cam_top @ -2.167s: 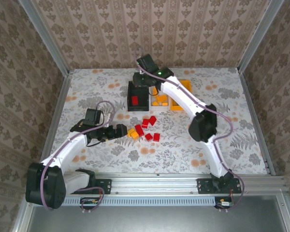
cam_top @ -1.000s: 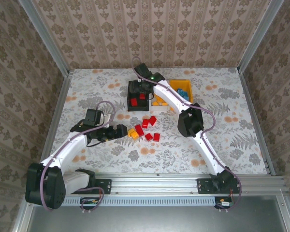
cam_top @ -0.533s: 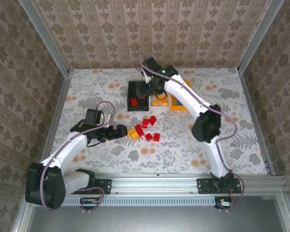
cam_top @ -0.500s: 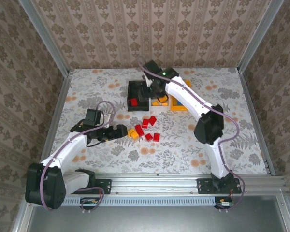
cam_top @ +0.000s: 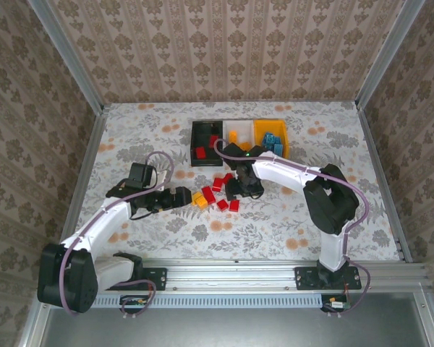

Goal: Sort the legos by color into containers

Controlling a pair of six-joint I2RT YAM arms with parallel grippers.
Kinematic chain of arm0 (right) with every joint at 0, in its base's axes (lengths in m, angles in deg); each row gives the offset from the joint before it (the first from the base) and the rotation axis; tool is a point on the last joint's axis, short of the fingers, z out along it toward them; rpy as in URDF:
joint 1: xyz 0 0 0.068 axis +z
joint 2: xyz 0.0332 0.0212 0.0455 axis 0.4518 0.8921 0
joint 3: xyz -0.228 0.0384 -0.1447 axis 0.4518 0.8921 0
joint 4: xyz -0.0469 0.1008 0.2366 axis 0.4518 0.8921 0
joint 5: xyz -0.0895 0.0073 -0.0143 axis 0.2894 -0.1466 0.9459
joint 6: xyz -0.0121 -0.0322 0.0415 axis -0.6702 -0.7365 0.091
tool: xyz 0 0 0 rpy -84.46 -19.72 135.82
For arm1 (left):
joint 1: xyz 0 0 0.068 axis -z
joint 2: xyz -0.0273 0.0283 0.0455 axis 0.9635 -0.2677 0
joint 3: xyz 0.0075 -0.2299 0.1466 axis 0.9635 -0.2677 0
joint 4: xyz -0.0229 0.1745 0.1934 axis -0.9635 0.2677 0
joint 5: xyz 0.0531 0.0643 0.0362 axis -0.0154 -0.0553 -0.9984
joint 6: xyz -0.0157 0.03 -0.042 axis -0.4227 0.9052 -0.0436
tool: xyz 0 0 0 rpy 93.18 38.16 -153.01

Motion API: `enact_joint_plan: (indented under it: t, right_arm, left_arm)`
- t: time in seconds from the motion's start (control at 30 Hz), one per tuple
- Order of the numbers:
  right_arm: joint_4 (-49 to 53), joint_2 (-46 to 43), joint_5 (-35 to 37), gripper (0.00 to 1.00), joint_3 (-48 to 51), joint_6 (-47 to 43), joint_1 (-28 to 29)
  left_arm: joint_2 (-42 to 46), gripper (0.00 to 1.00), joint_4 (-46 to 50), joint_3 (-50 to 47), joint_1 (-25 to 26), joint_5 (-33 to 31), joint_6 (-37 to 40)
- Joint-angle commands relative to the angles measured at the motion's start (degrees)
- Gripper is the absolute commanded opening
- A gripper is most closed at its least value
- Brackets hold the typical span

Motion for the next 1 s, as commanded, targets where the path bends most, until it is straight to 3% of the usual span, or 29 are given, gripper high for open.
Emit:
enact_joint_plan:
  t: [0.0,0.63,0.97]
  right_arm:
    - [-5.2,0.2,-0.3,0.67,0.3,5.1,0.4]
    - [-3.0,5.1,2.1,0.66,-1.4,6.5,2.0]
    - [-2.4,3.8,3.3,0.59,2.6,6.9,3.1]
  left_arm:
    - [1.5,1.0,1.1,-0.7,0.6,-0.6,0.5]
    - [1.4,1.0,0.9,-0.6,0.7,-0.3,0.7]
    - [2.0,1.0,1.1,-0.6,0.8,-0.4,0.5]
